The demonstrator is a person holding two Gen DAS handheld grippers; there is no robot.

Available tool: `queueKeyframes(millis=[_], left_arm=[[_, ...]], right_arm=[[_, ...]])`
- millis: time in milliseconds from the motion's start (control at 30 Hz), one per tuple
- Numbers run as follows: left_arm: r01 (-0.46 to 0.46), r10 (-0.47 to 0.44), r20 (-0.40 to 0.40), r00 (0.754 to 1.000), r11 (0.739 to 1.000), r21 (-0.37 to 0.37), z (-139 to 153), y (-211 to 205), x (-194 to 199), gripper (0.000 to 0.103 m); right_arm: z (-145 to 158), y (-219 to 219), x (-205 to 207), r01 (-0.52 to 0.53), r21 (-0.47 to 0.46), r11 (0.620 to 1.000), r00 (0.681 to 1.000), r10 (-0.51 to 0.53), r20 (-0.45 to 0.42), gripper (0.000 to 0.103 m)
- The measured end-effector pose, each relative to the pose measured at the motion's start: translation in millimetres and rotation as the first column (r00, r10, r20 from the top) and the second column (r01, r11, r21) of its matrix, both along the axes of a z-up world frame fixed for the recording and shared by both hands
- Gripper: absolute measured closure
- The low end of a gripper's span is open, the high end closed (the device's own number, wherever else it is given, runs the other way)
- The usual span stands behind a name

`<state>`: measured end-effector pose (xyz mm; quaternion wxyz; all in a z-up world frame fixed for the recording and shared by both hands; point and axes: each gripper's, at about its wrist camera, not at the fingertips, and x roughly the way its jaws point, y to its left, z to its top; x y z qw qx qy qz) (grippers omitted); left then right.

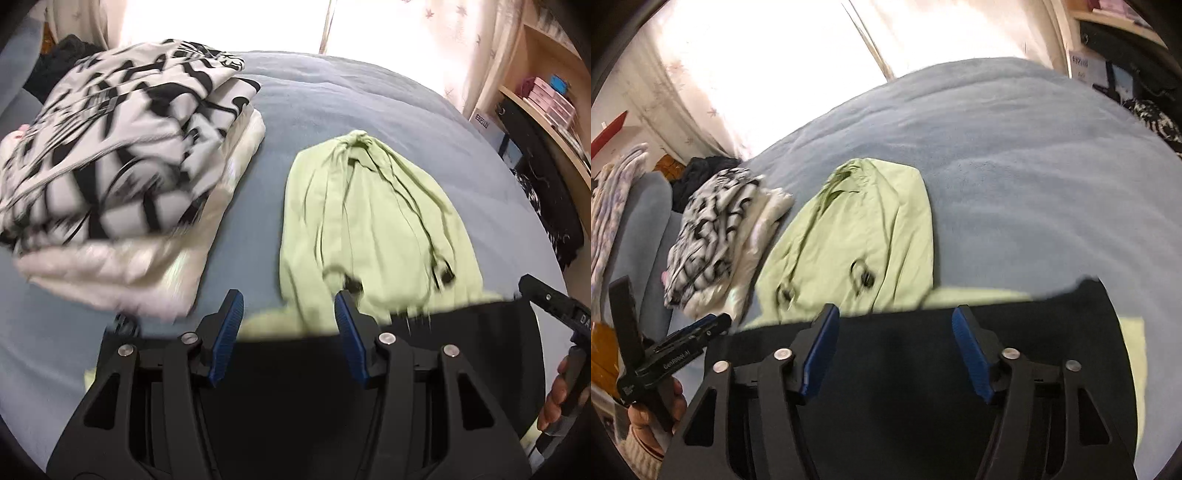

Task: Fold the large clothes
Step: 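Release the bundle and move both tools to the green hood, then grasp the green hood with both tools and fold it over the bundle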

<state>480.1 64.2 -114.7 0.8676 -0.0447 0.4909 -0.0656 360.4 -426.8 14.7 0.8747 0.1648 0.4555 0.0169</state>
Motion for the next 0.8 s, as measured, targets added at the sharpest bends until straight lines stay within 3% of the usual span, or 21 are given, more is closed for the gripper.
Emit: queueKeyframes(millis=[200, 367, 600, 800], left_arm=[[-0.012, 0.012, -0.026, 1.000, 1.000, -0.009, -24.1, -9.2, 48.0, 0.055], [-0.012, 0.014, -0.041, 0.999, 0.999, 0.034, -39.7, -15.5, 70.6, 0.055], [-0.033, 0.036, -0.102, 0.994, 0.999, 0.028, -68.1, -16.9, 90.5, 0.055], [-0.043, 0.046, -0.121, 0.992, 0.999, 0.031, -81.8, -16.5, 98.3, 0.055]], right_arm=[[-24.8, -43.6, 80.5, 0.103, 0.129, 0.986, 0.994, -0.097, -0.051, 0.032], [-43.4, -56.2, 113.9, 0.132, 0.183, 0.974, 0.990, -0.122, -0.063, 0.032], [-61.4, -43.5, 149.6, 0.113, 0.133, 0.985, 0.992, -0.104, -0.074, 0.032], [-77.1, -17.1, 146.2, 0.096, 0.042, 0.994, 0.992, -0.092, -0.080, 0.033]])
